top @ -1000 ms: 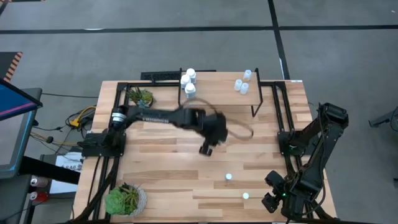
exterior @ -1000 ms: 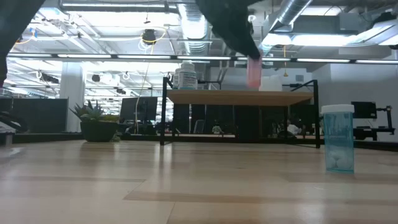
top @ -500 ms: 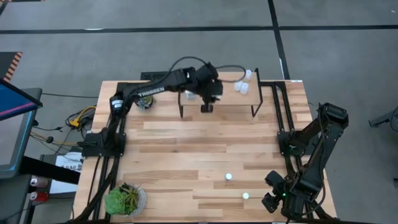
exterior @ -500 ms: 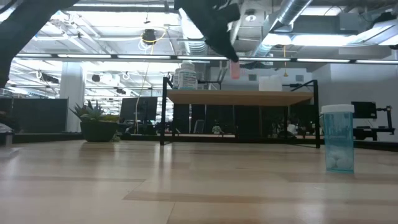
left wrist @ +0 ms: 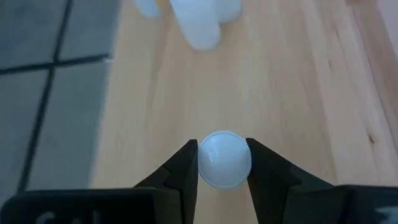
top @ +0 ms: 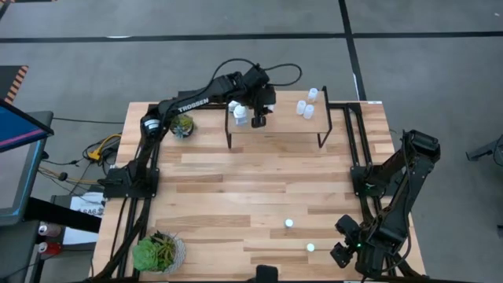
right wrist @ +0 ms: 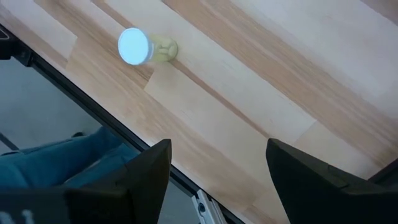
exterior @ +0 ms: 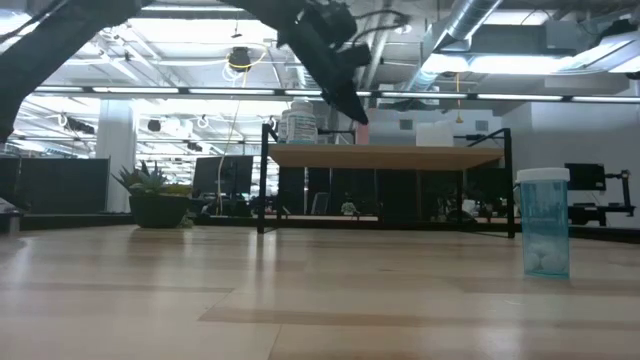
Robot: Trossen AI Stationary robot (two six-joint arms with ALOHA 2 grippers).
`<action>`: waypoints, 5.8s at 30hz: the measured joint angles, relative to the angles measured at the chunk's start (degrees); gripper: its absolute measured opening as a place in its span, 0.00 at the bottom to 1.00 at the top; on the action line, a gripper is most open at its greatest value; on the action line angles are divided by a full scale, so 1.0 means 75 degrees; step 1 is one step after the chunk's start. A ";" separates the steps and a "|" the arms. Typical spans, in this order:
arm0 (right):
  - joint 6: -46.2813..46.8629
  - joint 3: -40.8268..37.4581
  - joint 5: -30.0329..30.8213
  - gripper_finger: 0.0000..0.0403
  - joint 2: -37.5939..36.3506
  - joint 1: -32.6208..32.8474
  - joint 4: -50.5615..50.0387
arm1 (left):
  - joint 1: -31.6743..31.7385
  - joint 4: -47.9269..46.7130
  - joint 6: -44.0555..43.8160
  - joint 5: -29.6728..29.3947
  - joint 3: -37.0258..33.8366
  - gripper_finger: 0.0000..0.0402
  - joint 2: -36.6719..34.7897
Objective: Pick and place medicine bottles onto shelf by color
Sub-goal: Put the pink pill bottle on the shelf, then put the yellow pill bottle on the shelf
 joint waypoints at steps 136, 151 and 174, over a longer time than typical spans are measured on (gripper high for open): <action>-0.8573 -0.0901 -0.0294 0.71 0.1632 -0.1769 0.3063 | -0.4757 -0.1779 -0.5204 -0.2032 -0.5078 0.49 -0.5205; -0.9471 -0.0901 -0.0297 0.71 0.1626 -0.1961 0.3801 | -0.4757 -0.1779 -0.5180 -0.2033 -0.5078 0.49 -0.5202; -0.8948 -0.0901 -0.0353 0.40 0.1626 -0.2055 0.3973 | -0.4757 -0.1782 -0.4924 -0.2035 -0.5078 0.49 -0.5202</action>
